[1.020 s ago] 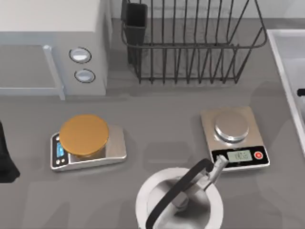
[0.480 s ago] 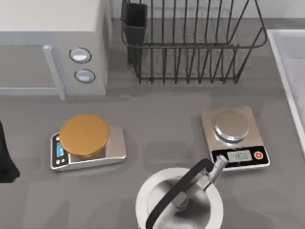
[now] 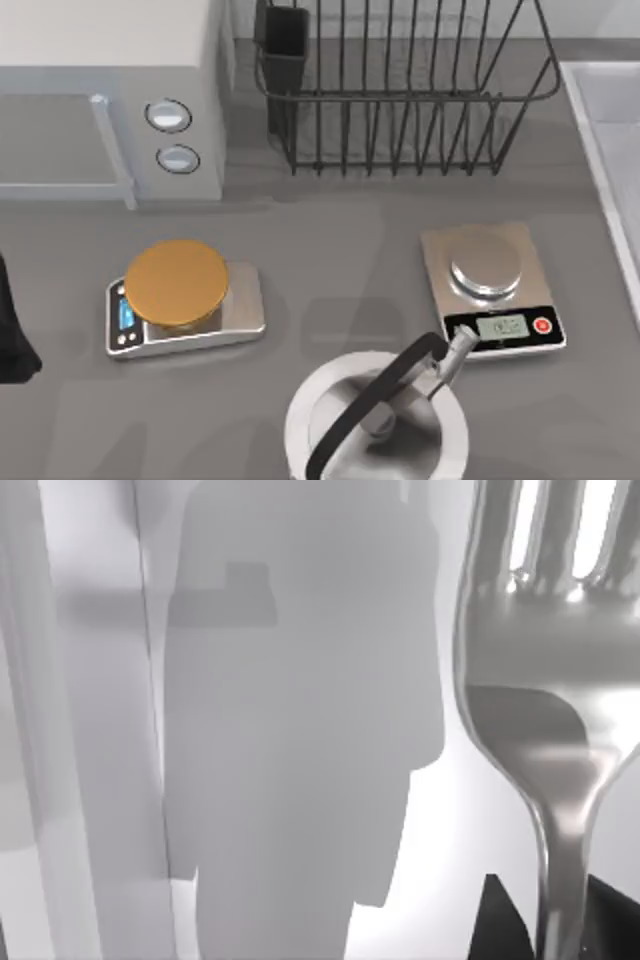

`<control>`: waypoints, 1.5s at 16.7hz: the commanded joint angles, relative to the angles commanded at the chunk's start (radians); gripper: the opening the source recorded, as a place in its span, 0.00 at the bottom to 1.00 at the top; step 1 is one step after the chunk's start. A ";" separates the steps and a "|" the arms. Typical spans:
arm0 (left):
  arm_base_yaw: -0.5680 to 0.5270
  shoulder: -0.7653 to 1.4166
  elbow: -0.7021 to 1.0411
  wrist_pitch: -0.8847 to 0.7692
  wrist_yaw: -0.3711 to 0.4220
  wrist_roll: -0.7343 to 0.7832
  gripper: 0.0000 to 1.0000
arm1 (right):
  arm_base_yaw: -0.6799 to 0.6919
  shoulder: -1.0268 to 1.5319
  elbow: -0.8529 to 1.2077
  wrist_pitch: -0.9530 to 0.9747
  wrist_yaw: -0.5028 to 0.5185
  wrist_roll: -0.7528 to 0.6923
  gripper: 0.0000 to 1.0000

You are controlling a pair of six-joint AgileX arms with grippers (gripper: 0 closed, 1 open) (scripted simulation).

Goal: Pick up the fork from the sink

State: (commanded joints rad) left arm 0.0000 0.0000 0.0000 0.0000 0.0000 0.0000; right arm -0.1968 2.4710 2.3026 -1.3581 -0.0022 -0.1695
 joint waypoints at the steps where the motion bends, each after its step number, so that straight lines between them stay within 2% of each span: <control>1: 0.000 0.000 0.000 0.000 0.000 0.000 1.00 | 0.002 -0.002 -0.002 0.000 0.000 0.002 0.00; 4: 0.000 0.000 0.000 0.000 0.000 0.000 1.00 | 0.064 -0.072 -0.072 -0.004 0.000 0.062 0.00; 11: 0.000 0.000 0.000 0.000 0.000 0.000 1.00 | 0.358 -0.475 -0.472 -0.034 0.002 0.348 0.00; 14: 0.000 0.000 0.000 0.000 0.000 0.000 1.00 | 0.442 -0.565 -0.563 -0.045 0.003 0.430 0.00; 21: 0.000 0.000 0.000 0.000 0.000 0.000 1.00 | 0.447 -0.569 -0.584 -0.029 0.001 0.439 0.00; 25: 0.000 0.000 0.000 0.000 0.000 0.000 1.00 | 0.450 -0.553 -0.711 0.116 0.002 0.440 0.00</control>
State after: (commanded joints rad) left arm 0.0000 0.0000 0.0000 0.0000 0.0000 0.0000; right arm 0.2529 1.9178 1.5920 -1.2426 -0.0006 0.2710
